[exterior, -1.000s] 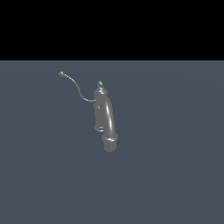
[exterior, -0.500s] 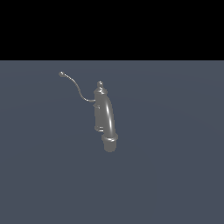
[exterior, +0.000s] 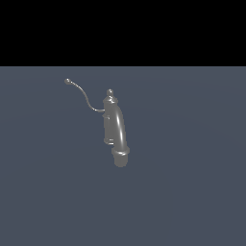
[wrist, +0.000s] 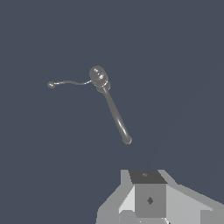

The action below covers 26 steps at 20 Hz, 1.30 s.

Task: Turn on the faucet by rotating a designated handle.

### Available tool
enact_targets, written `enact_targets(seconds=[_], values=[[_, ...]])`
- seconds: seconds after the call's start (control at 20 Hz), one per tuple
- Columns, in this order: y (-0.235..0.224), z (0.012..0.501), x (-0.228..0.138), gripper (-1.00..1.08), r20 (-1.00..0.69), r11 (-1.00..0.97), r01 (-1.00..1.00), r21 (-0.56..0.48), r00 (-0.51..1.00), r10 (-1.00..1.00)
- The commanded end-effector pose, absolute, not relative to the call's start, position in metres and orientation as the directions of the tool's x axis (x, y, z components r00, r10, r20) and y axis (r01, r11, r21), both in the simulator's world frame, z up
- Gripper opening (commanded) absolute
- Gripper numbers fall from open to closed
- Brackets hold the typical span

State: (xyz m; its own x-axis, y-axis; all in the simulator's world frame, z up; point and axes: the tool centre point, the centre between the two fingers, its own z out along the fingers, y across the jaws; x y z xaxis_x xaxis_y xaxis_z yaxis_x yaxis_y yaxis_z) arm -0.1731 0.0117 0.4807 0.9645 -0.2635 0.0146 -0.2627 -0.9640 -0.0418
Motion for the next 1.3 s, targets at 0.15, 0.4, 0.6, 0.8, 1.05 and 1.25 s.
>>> enact_targets(seconds=[0.15, 0.4, 0.6, 0.8, 1.05, 1.25], values=[[0.023, 0.467, -0.143, -1.0, 0.005, -0.926, -0.375, -0.044, 0.927, -0.375], [0.035, 0.453, -0.117, -1.0, -0.003, -0.881, -0.472, -0.042, 0.881, -0.472], [0.045, 0.44, -0.097, -1.0, -0.008, -0.837, -0.546, -0.04, 0.838, -0.546], [0.055, 0.425, -0.077, -1.0, -0.013, -0.787, -0.616, -0.037, 0.788, -0.616], [0.069, 0.405, -0.054, -1.0, -0.017, -0.717, -0.697, -0.032, 0.717, -0.697], [0.081, 0.388, -0.037, -1.0, -0.019, -0.654, -0.756, -0.027, 0.655, -0.755]])
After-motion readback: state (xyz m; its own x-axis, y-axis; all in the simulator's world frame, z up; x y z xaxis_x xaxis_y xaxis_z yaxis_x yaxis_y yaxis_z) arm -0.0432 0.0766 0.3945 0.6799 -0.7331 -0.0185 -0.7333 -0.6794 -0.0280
